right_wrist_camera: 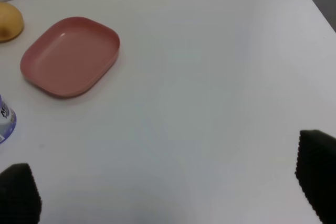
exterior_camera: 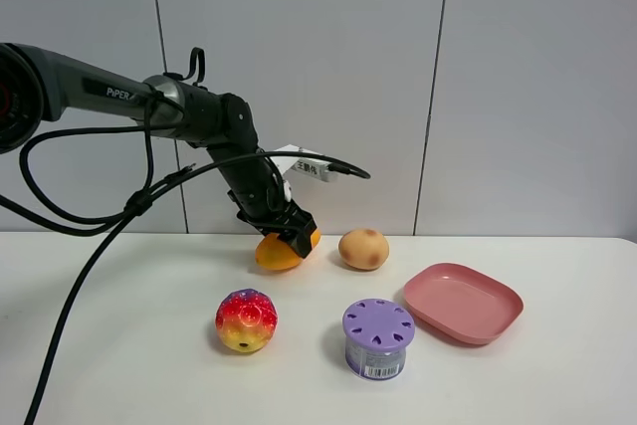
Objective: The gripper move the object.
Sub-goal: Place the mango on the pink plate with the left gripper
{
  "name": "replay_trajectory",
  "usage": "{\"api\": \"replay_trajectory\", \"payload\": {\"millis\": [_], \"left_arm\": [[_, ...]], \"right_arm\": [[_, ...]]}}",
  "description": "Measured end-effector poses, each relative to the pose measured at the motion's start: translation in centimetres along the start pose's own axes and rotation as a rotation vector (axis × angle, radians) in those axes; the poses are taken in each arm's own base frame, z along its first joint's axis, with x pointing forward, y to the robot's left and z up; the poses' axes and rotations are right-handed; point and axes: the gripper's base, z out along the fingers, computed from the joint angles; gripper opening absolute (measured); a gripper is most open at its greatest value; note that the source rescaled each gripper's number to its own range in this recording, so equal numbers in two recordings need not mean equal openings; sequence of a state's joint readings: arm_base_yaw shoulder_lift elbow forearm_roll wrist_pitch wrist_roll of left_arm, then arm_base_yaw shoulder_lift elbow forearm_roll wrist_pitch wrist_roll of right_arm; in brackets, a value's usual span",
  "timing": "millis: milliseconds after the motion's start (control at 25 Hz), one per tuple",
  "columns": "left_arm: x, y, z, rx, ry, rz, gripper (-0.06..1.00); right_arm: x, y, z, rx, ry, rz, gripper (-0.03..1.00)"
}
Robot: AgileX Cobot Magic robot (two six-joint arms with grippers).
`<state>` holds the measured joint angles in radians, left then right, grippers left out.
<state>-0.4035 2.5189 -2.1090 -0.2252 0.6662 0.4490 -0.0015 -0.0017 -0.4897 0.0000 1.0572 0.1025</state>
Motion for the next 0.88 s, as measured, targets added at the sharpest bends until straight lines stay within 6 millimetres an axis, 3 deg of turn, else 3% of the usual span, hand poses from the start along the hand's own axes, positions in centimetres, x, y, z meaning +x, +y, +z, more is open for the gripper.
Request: {"api": "replay_trajectory", "payload": {"millis": [240,480,680,880], "left_arm": [[-1.5,-0.2,-2.3,0.003,0.076,0.078,0.02],[-5.0,-0.6,-8.7,-0.007,0.049,0.123,0.01],[-7.0,-3.4,-12.5,0.017,0.041,0.213,0.01],[-8.2,-7.9,-13.4,0.061,0.03,0.35,0.01]], "right_arm": [[0.0,0.0,0.0,0.0,0.0,0.0,1.0],[0.0,0.0,0.0,0.0,0.0,0.0,1.0],[0.0,0.0,0.0,0.0,0.0,0.0,1.0],[0.0,0.0,0.0,0.0,0.0,0.0,1.0]]}}
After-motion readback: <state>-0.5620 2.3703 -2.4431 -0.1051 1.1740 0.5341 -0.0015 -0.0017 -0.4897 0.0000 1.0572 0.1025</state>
